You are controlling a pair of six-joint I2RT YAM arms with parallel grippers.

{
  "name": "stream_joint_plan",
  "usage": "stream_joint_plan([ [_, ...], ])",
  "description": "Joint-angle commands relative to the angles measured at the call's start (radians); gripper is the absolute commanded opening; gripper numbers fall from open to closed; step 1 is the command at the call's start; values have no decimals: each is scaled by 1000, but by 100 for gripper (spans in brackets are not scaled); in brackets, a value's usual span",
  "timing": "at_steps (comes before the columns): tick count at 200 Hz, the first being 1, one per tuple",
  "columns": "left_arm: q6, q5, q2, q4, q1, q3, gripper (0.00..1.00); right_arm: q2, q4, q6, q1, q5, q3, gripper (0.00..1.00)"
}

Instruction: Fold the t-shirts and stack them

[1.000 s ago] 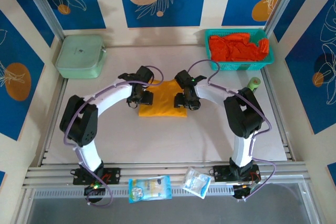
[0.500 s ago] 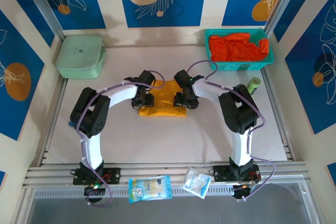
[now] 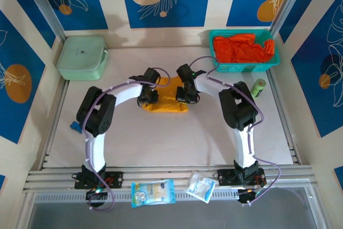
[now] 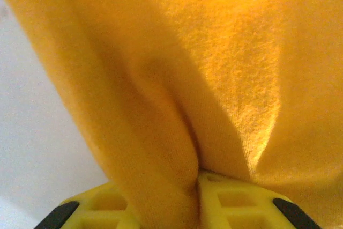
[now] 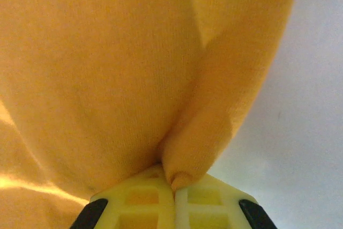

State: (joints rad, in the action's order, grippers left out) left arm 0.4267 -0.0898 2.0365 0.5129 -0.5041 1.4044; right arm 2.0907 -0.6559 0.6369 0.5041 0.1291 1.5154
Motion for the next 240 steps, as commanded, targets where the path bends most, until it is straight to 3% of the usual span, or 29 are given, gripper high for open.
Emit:
stream_joint_plan([
  [1, -67, -50, 143, 59, 62, 32, 23, 69, -42, -49, -44, -12, 75, 0],
  [56, -189, -65, 361, 237, 142, 473, 22, 248, -127, -154, -128, -35, 427, 0],
  [123, -285, -69, 632, 438, 178, 1010, 22, 538, -253, -166, -213, -124, 903, 0],
  [161, -348, -88, 678, 430, 185, 1107, 23, 662, -283, -151, -244, -165, 1103, 0],
  [212, -364, -69, 702, 393, 204, 1163, 27, 683, -251, -126, -264, -198, 1127, 0],
  [240, -365, -71, 700, 383, 204, 1162, 44, 682, -261, -140, -266, -216, 1141, 1],
])
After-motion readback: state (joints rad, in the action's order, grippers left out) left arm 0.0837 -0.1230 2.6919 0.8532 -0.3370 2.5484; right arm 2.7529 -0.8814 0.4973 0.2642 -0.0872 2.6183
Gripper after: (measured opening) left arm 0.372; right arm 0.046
